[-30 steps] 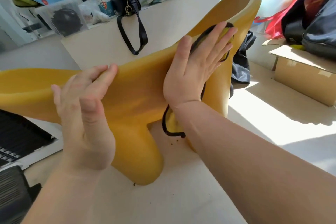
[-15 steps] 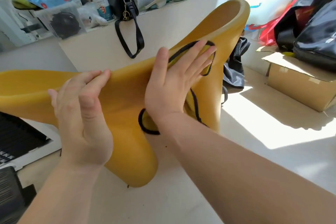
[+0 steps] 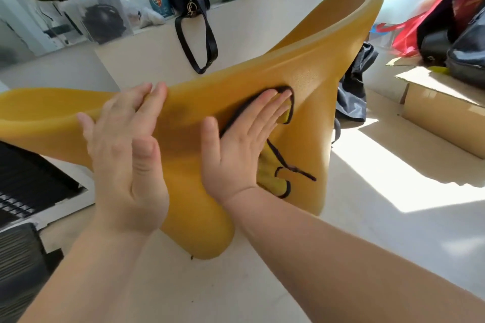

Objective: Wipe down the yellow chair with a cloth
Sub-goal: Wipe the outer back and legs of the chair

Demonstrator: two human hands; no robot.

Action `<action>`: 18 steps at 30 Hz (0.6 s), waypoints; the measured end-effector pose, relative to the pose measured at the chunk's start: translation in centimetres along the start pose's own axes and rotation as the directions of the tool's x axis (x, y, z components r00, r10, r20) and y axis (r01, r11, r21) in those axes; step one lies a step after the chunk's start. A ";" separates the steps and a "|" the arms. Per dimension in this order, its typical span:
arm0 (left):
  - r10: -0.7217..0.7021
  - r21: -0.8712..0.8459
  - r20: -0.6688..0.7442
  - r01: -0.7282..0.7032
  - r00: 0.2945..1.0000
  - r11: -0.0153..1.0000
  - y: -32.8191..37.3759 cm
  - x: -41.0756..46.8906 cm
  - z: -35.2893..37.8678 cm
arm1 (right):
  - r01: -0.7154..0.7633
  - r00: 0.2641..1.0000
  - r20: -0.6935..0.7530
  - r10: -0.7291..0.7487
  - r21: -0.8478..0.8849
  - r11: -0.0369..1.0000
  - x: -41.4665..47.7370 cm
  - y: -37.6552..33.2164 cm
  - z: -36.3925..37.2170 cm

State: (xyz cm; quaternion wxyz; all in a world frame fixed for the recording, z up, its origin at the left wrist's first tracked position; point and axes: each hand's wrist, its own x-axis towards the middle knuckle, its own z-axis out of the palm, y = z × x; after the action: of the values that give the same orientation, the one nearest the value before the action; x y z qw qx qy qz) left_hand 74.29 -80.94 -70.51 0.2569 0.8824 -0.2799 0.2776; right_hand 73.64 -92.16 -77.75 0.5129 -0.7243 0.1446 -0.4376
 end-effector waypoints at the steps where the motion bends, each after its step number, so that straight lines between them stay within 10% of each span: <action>1: 0.073 0.047 0.017 -0.074 0.997 0.996 0.0 -0.9 0.0 | 0.112 0.984 0.154 -0.091 -0.130 0.985 -1.5 1.0 0.7; 7: 0.165 0.092 -0.011 -0.163 0.986 0.982 -1.1 -1.9 -0.1 | 0.630 0.776 0.432 -0.459 -0.501 0.594 -1.6 7.3 -0.4; 12: 0.187 0.076 -0.069 -0.181 0.980 0.981 -1.4 -1.9 0.7 | 0.877 0.388 0.584 -0.713 -0.471 0.091 5.5 8.7 -5.1; 18: 0.190 0.117 -0.198 -0.169 0.962 0.979 -1.3 -1.7 1.6 | 0.859 0.421 0.469 -0.776 -0.480 0.177 4.9 6.7 -3.0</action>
State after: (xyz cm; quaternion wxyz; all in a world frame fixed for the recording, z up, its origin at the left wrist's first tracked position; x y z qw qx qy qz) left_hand 74.55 -80.40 -73.15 0.2145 0.8309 -0.3163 0.4044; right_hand 75.73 -100.09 -80.94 -0.0902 -0.8388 -0.1515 -0.5151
